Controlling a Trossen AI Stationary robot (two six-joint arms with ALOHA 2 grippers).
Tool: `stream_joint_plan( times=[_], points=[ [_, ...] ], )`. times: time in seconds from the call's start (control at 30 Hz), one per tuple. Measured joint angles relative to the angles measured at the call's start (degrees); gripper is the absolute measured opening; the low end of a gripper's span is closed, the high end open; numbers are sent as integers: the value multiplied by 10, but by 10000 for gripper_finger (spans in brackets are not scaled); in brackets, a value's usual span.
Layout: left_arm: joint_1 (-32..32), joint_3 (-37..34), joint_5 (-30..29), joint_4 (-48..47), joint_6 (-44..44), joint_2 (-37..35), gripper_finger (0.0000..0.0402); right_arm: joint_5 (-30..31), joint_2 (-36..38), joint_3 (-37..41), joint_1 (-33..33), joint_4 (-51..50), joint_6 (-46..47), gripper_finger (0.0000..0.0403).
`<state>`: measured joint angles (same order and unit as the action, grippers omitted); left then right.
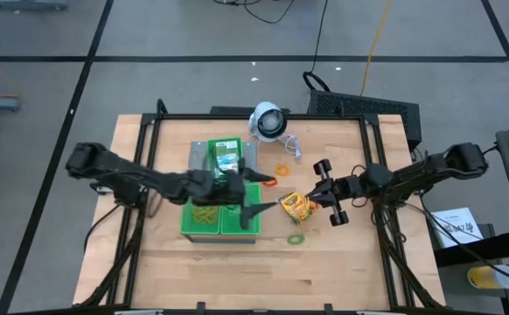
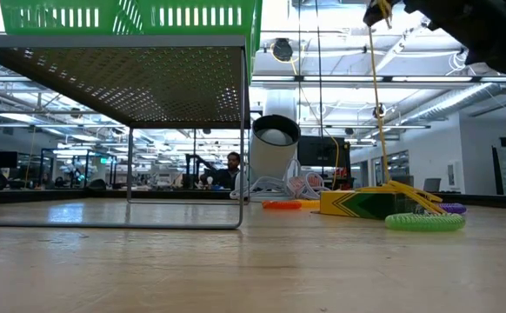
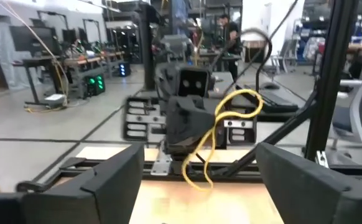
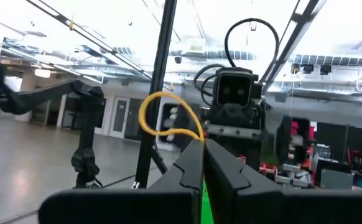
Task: Pick & Place Office Desk Supplies
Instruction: Put the yellow rubber band into the bottom left green basket on the shelf
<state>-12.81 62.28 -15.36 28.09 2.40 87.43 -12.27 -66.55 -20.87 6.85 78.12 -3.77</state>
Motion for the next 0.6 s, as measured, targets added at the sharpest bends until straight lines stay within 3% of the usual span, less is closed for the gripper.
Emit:
stream_joint_plan(
  times=[0.27, 0.6],
  points=[
    [13, 87, 38, 0, 2, 105, 311, -42, -28, -41, 0, -10, 0, 0],
    [22, 122, 69, 2, -11, 153, 291, -45, -28, -53, 0, -27, -6, 0]
  ],
)
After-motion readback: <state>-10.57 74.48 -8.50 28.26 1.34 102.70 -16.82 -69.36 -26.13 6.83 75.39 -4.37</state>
